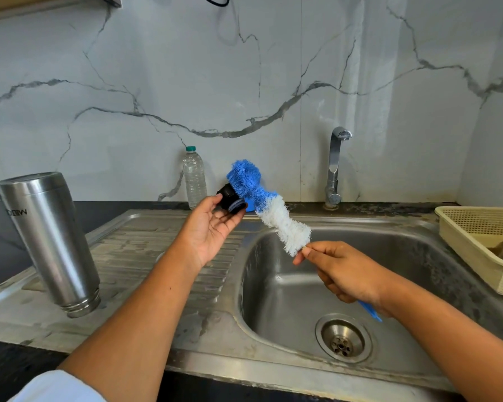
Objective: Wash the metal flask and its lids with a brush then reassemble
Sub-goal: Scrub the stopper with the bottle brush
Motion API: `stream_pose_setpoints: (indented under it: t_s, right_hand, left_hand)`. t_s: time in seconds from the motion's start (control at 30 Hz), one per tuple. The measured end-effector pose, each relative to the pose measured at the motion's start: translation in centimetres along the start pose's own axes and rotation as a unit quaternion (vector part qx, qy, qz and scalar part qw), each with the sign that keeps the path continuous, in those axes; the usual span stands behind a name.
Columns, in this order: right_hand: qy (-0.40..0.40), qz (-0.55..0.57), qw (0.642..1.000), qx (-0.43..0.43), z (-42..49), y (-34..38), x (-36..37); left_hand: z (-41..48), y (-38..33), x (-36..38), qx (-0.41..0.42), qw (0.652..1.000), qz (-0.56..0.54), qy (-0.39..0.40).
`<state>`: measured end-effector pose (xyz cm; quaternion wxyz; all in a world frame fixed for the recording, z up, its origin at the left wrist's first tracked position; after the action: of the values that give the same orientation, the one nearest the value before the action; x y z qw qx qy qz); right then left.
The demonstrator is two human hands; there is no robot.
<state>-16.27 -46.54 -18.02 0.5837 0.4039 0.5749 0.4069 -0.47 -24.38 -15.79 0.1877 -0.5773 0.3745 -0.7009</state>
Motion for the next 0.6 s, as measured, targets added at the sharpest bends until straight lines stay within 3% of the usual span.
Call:
stream_pose_setpoints:
  t_s: [0.2,0.4,0.6]
  right_hand:
    - [-0.008,0.005,1.000,0.004,0.2,-0.2,0.0]
    - [0.009,-0.012,1.000,0.017,0.0,0.1,0.1]
    - [-0.012,-0.009,1.000,0.017,0.2,0.2,0.1]
  left_hand:
    - [0.1,0.4,0.2,0.019,0.998,0.049,0.018]
    - [0.6,0.2,-0.5,0.064,0.996,0.051,-0.028]
    - [0.4,0.9,0.1,0.053,0.992,0.112,-0.003]
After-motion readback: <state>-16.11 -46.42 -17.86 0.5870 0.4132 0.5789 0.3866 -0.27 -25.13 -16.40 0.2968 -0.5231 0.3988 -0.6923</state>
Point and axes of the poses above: each hand's wrist, its own z-axis towards the middle knuckle, its own x-axis out of the palm, y = z × x, the point moved 1 cm from there along z, towards the middle knuckle, and after that the axes turned 3 degrees about z, right-handed, at the moved point
